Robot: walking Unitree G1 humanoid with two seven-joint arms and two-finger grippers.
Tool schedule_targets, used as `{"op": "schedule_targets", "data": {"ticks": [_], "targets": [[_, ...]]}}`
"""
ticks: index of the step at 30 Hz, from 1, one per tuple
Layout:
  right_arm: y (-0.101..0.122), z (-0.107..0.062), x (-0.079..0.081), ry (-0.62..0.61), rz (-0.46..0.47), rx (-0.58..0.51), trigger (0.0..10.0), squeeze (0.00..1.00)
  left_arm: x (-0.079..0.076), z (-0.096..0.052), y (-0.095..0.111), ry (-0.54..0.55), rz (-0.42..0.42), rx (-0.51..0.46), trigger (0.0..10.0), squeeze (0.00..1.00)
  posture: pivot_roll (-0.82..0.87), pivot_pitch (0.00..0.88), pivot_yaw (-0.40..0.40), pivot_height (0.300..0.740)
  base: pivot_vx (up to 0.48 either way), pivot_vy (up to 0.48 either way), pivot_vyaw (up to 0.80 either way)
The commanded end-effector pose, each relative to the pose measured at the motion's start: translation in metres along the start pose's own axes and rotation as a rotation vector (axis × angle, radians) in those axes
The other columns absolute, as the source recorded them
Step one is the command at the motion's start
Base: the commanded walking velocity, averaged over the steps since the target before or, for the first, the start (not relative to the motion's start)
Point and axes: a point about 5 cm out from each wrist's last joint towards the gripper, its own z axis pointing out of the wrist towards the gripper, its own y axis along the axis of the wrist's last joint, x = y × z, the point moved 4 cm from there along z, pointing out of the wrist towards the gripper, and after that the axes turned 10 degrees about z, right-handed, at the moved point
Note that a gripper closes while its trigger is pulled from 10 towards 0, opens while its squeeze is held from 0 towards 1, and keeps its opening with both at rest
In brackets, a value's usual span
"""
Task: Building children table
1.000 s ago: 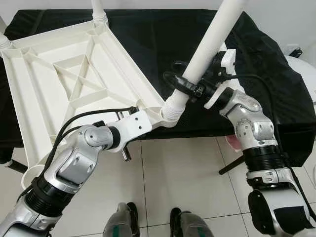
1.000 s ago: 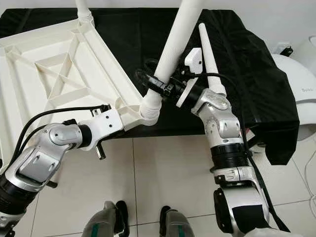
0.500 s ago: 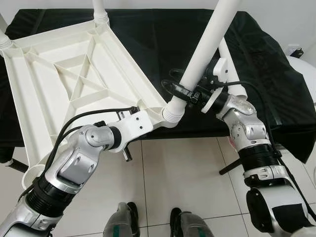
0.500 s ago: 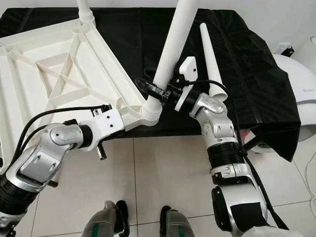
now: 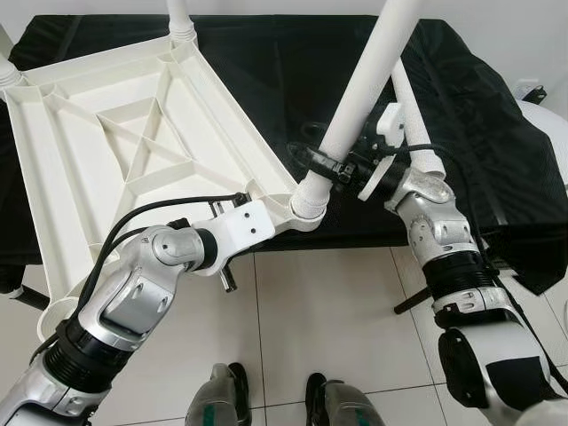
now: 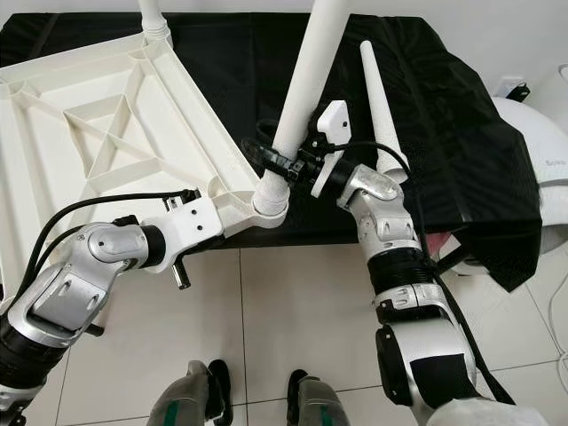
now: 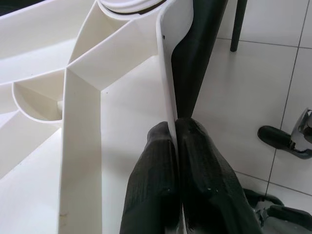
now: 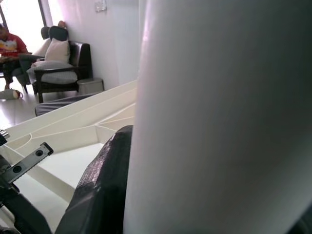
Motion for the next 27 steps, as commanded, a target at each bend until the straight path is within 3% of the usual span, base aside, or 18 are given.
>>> {"op": "schedule_targets", "data": {"ticks": [1,20,27], "targets": [[-0.003,0.004,0.003,0.030,-0.010,0.020,10.0,0.00,-0.007,-0.001,0.001,-0.019,0.033,0.011,10.0,0.00,-0.04,0.211,-0.039,0.740,0.000,0.000,0.00],[-0.014,0.012,0.024,0.214,-0.053,0.110,10.0,0.00,-0.008,-0.001,0.003,-0.009,0.013,0.010,10.0,0.00,-0.04,0.226,-0.049,0.740,0.000,0.000,0.00],[-0.015,0.010,0.018,0.210,-0.088,0.138,10.0,0.00,-0.008,-0.001,0.003,-0.009,0.009,0.010,10.0,0.00,-0.04,0.224,-0.052,0.740,0.000,0.000,0.00]]}}
